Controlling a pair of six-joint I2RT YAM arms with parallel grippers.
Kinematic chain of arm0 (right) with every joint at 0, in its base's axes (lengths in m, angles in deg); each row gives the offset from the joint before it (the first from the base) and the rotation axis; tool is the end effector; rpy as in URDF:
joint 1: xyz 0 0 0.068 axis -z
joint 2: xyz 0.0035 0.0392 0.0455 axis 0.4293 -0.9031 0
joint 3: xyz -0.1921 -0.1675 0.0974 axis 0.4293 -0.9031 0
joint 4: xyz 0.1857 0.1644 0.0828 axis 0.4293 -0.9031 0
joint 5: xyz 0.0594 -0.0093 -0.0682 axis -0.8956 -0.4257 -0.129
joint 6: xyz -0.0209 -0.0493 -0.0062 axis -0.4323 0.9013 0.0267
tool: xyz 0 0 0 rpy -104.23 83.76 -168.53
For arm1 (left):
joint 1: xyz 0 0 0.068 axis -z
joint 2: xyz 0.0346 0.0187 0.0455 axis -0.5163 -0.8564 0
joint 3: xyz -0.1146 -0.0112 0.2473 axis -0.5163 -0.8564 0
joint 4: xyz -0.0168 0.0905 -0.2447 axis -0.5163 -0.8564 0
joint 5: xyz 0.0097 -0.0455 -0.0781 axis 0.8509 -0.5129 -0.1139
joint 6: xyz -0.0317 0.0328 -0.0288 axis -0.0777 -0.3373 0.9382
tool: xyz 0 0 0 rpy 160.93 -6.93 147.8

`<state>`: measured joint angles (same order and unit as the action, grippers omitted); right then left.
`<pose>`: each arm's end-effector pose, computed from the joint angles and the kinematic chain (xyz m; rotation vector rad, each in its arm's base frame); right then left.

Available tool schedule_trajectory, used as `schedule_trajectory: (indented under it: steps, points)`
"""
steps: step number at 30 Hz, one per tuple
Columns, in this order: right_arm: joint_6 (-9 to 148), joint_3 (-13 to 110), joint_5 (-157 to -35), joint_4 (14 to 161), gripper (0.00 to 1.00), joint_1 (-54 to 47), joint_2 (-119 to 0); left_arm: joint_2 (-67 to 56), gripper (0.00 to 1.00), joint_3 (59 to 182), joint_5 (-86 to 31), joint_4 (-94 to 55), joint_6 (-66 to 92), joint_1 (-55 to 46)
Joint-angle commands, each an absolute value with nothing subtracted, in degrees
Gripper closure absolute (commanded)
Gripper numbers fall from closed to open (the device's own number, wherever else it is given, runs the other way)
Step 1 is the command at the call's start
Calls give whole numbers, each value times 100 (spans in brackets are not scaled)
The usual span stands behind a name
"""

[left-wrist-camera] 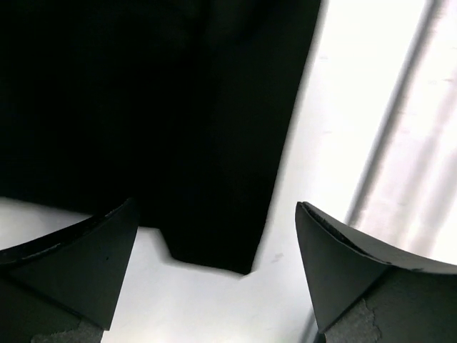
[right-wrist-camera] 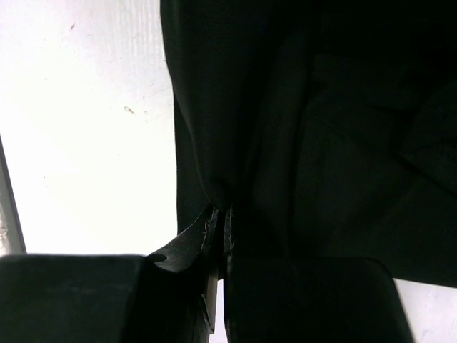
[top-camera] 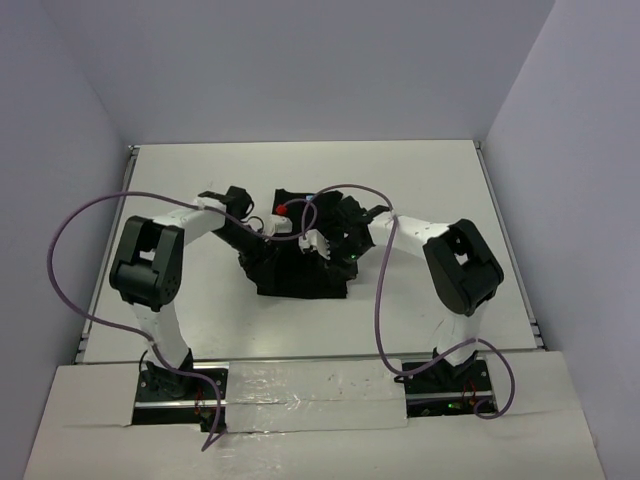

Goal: Roll the t-shirts
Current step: Roll the T-shirt to the center of the board.

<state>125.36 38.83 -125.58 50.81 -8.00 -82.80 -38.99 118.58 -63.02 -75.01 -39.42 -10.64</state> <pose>0.2720 0.2052 0.1641 -1.8536 1.9515 0.8497 0.3006 -0.1384 0.1599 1.4183 2.4441 -1.1273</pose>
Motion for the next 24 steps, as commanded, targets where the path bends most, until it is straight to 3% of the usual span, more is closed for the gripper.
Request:
schedule_trajectory:
  steps: [1,7,12,14,17,18,19,21,24]
  points:
    - [12672,4117,-12379,4641,98,-709,-8462,-3394,1,12078,-5850,-6889,-4066,-1262]
    - [12725,4178,-12405,4571,98,-674,-8541,-3104,1,12306,-5858,-6967,-4610,-1561]
    - [12673,4249,-12344,4571,98,-665,-8638,-2980,1,12754,-6516,-7090,-4987,-1798]
    - [12664,4266,-12344,4562,98,-657,-8647,-2744,6,12764,-6910,-7406,-5617,-1764]
    - [12628,4301,-12326,4562,98,-639,-8682,-2306,37,12291,-6799,-7556,-6382,-1318]
    - [12637,4302,-12317,4570,98,-639,-8690,-2199,70,12089,-6642,-7565,-6604,-1194]
    - [12637,4302,-12317,4562,98,-639,-8691,-2094,79,11687,-6571,-7574,-6806,-1062]
    - [12646,4302,-12317,4579,99,-639,-8691,-1865,85,11307,-6326,-7461,-7245,-666]
    - [12628,4337,-12317,4571,99,-630,-8708,-1645,81,10674,-6175,-6761,-7292,-314]
